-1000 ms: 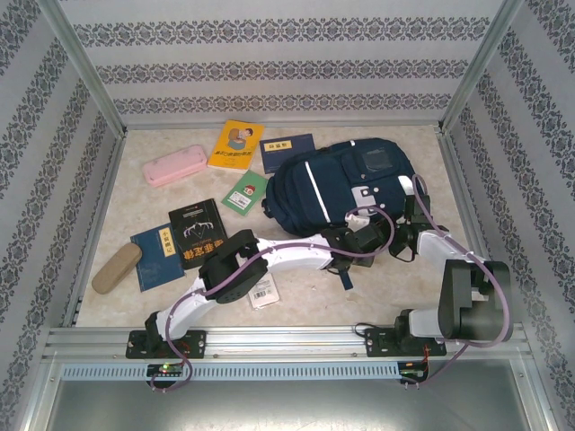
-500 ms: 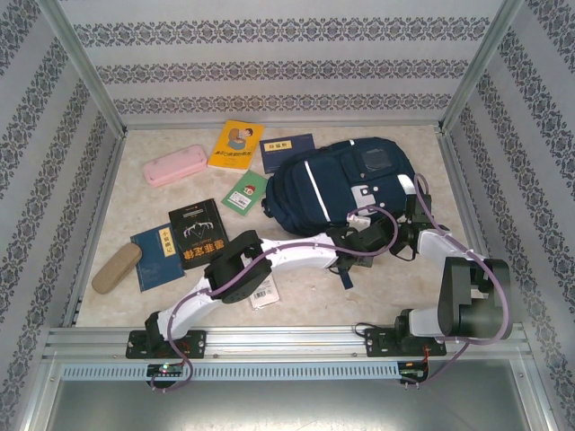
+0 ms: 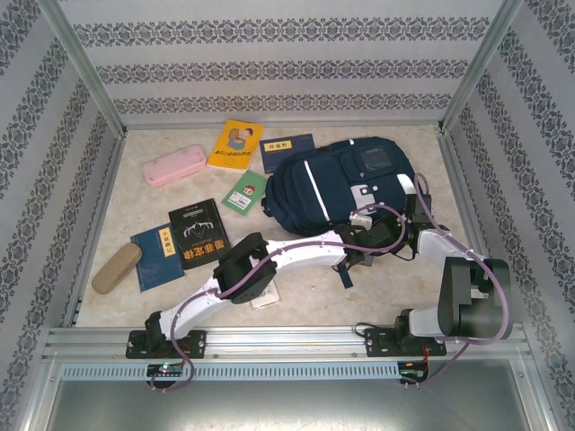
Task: Pack the student bag
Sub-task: Unzip the student bag at the middle-right of the table.
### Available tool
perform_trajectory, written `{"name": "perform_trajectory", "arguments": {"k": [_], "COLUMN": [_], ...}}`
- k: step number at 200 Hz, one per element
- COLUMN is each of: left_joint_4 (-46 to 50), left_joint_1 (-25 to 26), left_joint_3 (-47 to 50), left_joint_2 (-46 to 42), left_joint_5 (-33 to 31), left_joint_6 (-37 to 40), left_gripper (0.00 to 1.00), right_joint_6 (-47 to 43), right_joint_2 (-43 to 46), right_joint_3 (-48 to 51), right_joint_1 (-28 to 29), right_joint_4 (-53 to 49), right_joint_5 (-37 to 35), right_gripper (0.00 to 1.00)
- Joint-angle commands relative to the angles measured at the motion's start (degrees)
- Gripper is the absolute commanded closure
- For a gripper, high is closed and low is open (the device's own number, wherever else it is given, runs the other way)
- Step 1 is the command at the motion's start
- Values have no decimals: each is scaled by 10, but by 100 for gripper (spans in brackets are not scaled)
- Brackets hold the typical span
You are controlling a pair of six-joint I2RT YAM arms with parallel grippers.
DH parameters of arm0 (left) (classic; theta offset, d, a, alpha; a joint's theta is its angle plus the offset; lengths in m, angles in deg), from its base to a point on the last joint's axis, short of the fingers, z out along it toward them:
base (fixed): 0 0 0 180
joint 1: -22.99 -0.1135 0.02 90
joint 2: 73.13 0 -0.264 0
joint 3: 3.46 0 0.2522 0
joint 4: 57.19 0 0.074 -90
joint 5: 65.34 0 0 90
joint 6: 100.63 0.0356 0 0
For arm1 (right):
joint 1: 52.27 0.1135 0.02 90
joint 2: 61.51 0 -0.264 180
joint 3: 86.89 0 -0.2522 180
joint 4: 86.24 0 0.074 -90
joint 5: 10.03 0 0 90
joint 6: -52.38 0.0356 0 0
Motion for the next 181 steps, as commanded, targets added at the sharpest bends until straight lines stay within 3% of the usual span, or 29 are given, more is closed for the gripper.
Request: {"name": "perform_trajectory", "arguments": {"k": [1, 91, 181], "left_joint_4": [17, -51, -75], "left_joint_1": [-11, -45, -94], "left_joint_3": [42, 266, 423], "left_joint_2": [8, -149, -257], "left_joint_5": [-25, -11, 4], "left_joint_6": [3, -31, -48], "left_gripper": [100, 100, 100], "right_joint_6": [3, -23, -52], "right_joint_2": [4, 1, -4], "right_joint_3": [-6, -25, -42], "right_joint_1": [5, -15, -47], "right_joint_4": [15, -11, -27], "right_joint_5": [21, 6, -1], "right_gripper": [100, 100, 100]}}
